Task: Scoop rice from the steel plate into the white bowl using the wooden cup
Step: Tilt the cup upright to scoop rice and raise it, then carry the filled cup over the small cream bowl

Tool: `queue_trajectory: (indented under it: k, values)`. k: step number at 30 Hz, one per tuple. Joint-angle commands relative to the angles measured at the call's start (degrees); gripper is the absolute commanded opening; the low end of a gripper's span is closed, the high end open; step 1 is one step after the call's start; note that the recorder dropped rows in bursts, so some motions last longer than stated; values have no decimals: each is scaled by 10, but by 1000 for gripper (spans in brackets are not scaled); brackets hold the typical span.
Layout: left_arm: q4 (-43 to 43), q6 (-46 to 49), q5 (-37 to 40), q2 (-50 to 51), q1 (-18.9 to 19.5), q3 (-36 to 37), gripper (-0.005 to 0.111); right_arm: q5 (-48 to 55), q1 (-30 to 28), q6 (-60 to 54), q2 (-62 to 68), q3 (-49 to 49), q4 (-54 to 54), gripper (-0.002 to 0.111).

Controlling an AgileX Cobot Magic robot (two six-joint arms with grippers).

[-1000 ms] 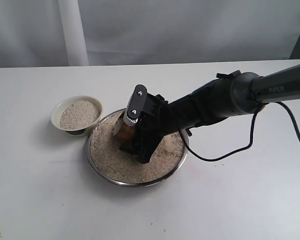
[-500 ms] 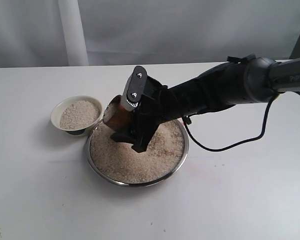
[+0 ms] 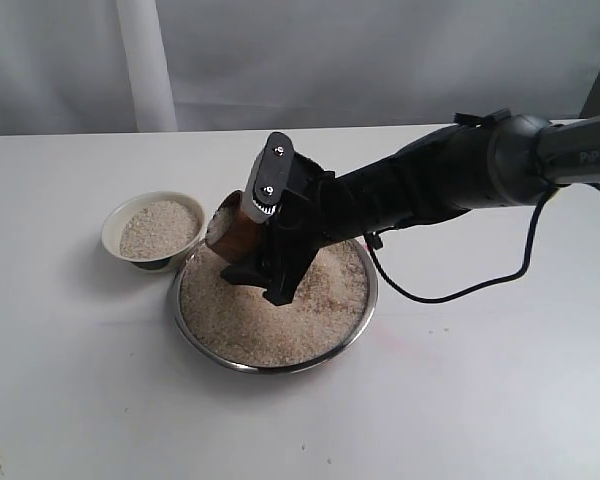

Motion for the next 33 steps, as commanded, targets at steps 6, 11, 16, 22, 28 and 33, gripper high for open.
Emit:
queue_trajectory:
  k: [6,11,16,22,28,33]
  values:
    - [-3,-3,-4,0,-4,-1,0,-66,16,19,-11,-65,2,0]
    - [-3,-3,-4,0,-4,-1,0,-143,47,42,-2,-155,-28,0]
    - [-3,-3,-4,0,-4,-1,0,-181,68,59,56,-263,-52,0]
    - [-3,-3,-4,0,-4,-1,0,-269,94,53,106,-309,-101,0]
    - [-3,-3,-4,0,-4,-1,0,-331,113,36,124,-309,-130,0]
    - [-3,-3,-4,0,-4,-1,0,-363,123,27,139,-309,-143,0]
